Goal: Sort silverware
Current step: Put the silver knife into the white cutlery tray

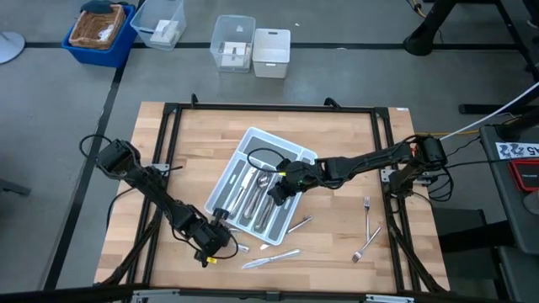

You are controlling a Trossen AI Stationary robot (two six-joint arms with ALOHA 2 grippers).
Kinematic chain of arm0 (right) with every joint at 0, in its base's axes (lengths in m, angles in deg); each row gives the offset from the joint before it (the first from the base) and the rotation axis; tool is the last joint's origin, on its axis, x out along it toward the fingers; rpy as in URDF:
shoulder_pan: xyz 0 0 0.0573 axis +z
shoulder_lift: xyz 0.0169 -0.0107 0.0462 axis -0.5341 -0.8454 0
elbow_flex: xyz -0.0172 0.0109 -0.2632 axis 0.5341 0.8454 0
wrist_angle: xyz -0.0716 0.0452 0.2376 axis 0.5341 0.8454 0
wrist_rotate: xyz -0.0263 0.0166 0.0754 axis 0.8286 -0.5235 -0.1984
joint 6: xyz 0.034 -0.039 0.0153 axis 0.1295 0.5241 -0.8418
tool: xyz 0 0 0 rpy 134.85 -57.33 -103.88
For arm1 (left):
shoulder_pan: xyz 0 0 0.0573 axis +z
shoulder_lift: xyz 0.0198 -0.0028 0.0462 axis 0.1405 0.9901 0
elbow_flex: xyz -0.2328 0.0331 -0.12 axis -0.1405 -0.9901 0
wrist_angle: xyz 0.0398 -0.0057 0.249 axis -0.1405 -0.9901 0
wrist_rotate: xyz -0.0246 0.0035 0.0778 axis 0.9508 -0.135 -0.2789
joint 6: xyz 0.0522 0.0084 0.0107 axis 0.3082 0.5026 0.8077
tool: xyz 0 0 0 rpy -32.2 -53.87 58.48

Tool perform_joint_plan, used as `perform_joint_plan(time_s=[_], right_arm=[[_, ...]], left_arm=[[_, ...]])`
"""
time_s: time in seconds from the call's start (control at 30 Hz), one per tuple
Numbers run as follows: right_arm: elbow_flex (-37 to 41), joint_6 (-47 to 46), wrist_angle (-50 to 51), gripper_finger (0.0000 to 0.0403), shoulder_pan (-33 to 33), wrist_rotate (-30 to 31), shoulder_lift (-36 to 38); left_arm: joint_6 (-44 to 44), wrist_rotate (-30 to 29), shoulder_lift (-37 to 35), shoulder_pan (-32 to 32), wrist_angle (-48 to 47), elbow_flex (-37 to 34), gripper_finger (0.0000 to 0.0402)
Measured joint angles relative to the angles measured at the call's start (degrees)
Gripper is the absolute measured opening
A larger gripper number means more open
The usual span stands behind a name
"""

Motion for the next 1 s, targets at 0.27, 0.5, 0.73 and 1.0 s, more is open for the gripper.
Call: perform_joint_plan(time_s=[0.27, 0.5, 0.73, 1.0], right_arm=[[0.00, 0.00, -0.02, 0.0057, 0.00, -0.01, -0.02], [0.00, 0.02, 0.05, 0.0057, 0.00, -0.02, -0.02], [0.00, 1.67, 0.04, 0.0057, 0.00, -1.05, -0.02], [0.00, 1.75, 0.07, 0.0057, 0.00, -2.03, -0.04]], left_arm=[[0.36, 0.57, 0.00, 0.02, 0.03, -0.06, 0.0017], [1.01, 1.01, 0.37, -0.02, -2.90, 2.23, 0.0032], [4.89, 2.55, 0.88, -0.07, -8.09, 7.81, 0.0029], [6.30, 1.55, 0.74, -0.17, -9.41, 11.13, 0.0037]])
